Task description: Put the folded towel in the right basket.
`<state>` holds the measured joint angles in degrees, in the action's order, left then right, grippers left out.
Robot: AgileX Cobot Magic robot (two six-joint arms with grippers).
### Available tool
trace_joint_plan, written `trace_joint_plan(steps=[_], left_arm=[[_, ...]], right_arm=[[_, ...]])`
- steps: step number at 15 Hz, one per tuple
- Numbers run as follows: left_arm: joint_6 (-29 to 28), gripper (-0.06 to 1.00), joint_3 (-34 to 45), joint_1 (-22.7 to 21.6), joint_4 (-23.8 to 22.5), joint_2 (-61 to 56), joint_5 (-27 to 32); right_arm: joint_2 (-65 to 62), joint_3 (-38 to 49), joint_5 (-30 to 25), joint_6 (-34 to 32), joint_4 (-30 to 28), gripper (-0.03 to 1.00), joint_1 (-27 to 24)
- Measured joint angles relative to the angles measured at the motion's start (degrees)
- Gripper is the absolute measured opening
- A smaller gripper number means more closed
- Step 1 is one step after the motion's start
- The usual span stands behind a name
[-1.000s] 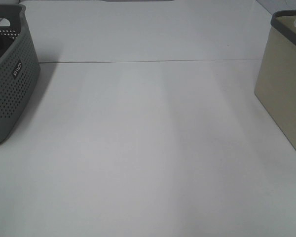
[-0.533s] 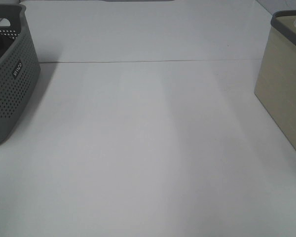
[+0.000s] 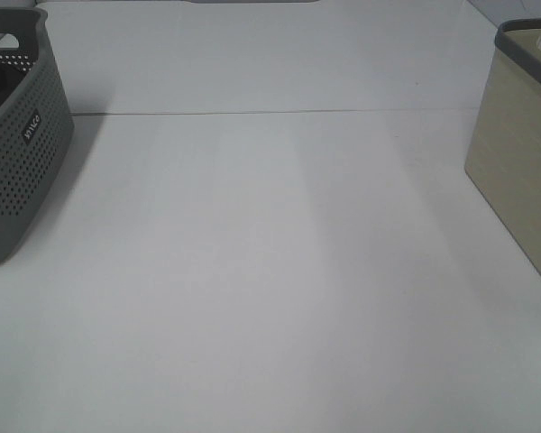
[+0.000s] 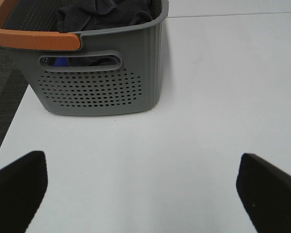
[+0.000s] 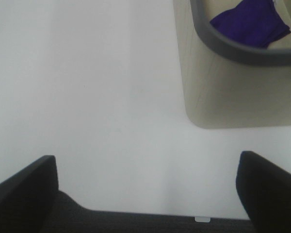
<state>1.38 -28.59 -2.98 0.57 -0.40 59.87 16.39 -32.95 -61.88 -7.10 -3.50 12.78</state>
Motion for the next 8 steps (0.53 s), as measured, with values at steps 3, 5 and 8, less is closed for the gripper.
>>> trace_joint_plan(steps=[3,5,8], left_arm=[[0.0,0.99,0.0,0.0,0.0,0.0,0.0],[0.0,0.99,0.0,0.0,0.0,0.0,0.0],[0.0,0.99,0.0,0.0,0.0,0.0,0.0]], right_arm=[[-10.37,4.18,-2.64,0.29,0.0,0.96,0.0],[-16.1,6.3,-2.58,0.74,0.4,0.96,0.0],[-16.62,6.65,-1.72,5.73,0.4,0.96,0.11]])
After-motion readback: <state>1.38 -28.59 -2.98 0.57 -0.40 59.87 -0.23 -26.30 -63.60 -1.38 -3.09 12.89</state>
